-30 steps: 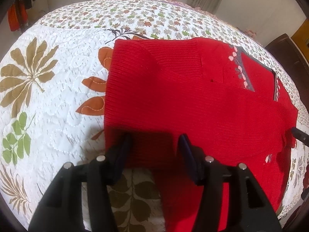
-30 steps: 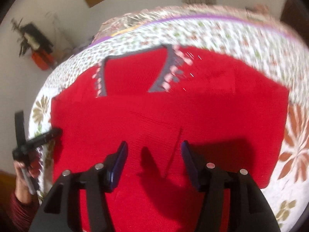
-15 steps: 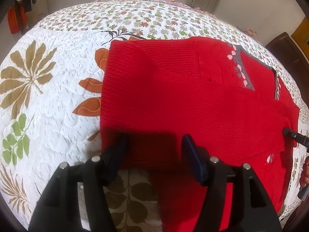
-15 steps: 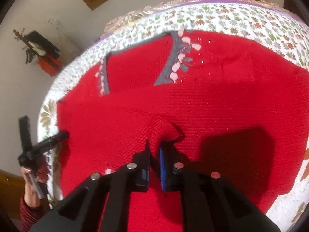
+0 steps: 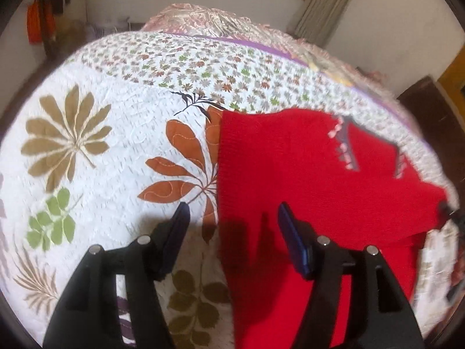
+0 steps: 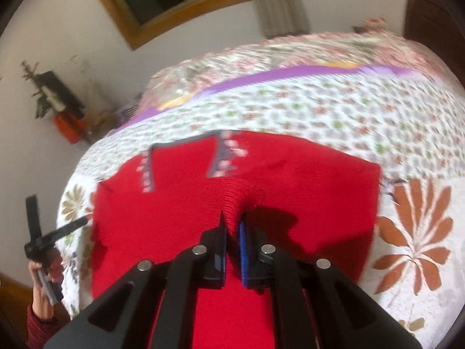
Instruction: Fold small clothes
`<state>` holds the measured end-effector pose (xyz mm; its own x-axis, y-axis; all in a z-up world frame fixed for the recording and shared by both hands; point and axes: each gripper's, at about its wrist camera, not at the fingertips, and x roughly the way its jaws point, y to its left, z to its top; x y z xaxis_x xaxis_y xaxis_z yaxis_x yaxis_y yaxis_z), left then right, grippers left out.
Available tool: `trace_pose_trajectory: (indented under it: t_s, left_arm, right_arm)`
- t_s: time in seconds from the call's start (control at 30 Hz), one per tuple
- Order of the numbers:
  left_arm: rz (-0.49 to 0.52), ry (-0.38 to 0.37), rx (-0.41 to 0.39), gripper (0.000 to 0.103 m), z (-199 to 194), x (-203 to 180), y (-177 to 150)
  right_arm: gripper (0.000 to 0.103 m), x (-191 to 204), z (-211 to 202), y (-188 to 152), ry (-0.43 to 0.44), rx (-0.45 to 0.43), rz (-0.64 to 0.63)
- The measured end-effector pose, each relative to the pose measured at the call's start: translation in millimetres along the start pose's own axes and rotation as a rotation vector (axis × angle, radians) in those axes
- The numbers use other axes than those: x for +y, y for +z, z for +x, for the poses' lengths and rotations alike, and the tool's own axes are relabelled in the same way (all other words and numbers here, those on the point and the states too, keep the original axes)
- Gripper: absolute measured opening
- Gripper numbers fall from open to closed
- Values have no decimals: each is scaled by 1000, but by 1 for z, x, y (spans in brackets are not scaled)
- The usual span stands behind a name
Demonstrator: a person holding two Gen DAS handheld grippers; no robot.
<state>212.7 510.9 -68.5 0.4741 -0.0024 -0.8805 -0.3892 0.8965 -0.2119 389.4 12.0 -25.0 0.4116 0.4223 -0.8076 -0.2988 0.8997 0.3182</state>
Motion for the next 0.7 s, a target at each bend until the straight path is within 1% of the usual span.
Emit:
trace_pose_trajectory:
  t_s: [0.1,0.13,0.2,0.27,0.3,0.37,0.43,0.47,0.53,0.57,0.63,0.7]
  left_arm:
    - [32,67,40,62,24,-15,1]
    - [36,93,56,62,33,-15,1]
    - [20,120,72,65,45,-14,-1]
    - [27,133,63,65,47,-15,1]
    - [40,141,61,63,46,-17,2]
    - [41,136,49,62,35,-21,4]
    - [19,83,10,62,18,-24,8]
    - [20,66,-3,62,13,-28,9]
    - [43,44,-16,62,6,-40,9]
    - [56,40,-14,62,7,-46,8]
    - [83,39,13,62,18,-56,3]
    - [90,56,41,61,30,-55,-1]
  right_arm:
    - [8,-15,23,-7,-36,49,9]
    - [15,-17,32,-10,-64,68,3]
    - [21,-20,44,-17,-129,94,-18]
    - [21,-23,43,-21,-162,84,-32]
    - [21,-24,38,-21,-165,72,-29]
    - [23,-21,23,-22,-161,33,-45]
    - [27,-10,13,-23,-141,2,-86]
    - [28,-4,11,-23,-126,1,-102]
    - [32,10,14,-27,-92,17,-140]
    - [33,17,19,-30,-97,31,-158]
    - [34,23,33,-36,-157,57,-185]
    - [34,19,46,-41,-169,86,-178]
